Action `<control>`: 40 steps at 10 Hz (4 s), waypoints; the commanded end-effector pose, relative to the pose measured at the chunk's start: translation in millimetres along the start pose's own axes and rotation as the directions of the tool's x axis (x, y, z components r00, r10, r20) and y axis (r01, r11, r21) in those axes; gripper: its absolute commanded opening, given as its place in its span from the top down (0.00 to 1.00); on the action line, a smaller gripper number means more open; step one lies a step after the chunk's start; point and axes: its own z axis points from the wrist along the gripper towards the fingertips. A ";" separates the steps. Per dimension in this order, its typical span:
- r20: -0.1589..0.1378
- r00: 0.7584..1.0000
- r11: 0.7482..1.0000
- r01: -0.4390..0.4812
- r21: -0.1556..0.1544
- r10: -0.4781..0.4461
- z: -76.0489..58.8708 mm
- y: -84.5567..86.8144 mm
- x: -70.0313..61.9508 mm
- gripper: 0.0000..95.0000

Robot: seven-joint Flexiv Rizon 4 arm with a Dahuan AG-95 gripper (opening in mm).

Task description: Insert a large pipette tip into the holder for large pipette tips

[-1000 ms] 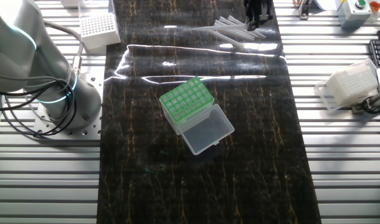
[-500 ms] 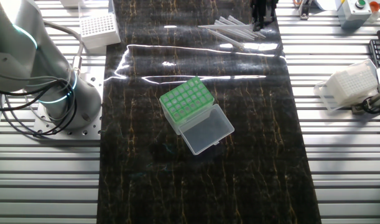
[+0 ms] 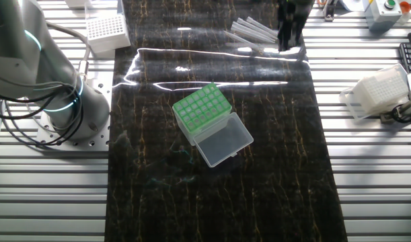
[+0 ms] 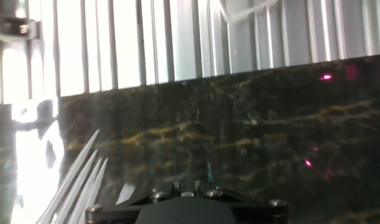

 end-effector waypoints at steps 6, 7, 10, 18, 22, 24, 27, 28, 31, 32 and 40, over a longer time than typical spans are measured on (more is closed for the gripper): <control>0.043 0.997 0.998 -0.058 -0.003 0.058 73.4 16.6 -0.5 1.00; 0.050 0.997 0.998 -0.061 -0.007 0.061 79.2 19.6 0.7 1.00; 0.044 0.998 0.998 -0.055 -0.008 0.055 83.6 25.0 2.9 1.00; 0.045 0.997 0.998 -0.061 -0.010 0.061 94.5 33.8 7.7 1.00; 0.048 0.997 0.998 -0.058 -0.008 0.059 96.8 33.9 8.2 1.00; 0.049 0.997 0.998 -0.055 -0.006 0.056 96.9 33.9 8.2 1.00; 0.051 0.998 0.999 -0.045 -0.002 0.045 96.9 33.9 8.2 1.00; 0.051 0.998 0.999 -0.043 -0.002 0.043 96.9 33.9 8.2 1.00; 0.052 0.998 1.000 -0.027 0.000 0.027 96.8 34.0 8.1 0.80; 0.052 0.998 1.000 -0.026 0.001 0.026 96.8 34.0 8.1 0.80; 0.052 0.998 1.000 -0.028 0.002 0.028 95.2 35.5 5.4 0.80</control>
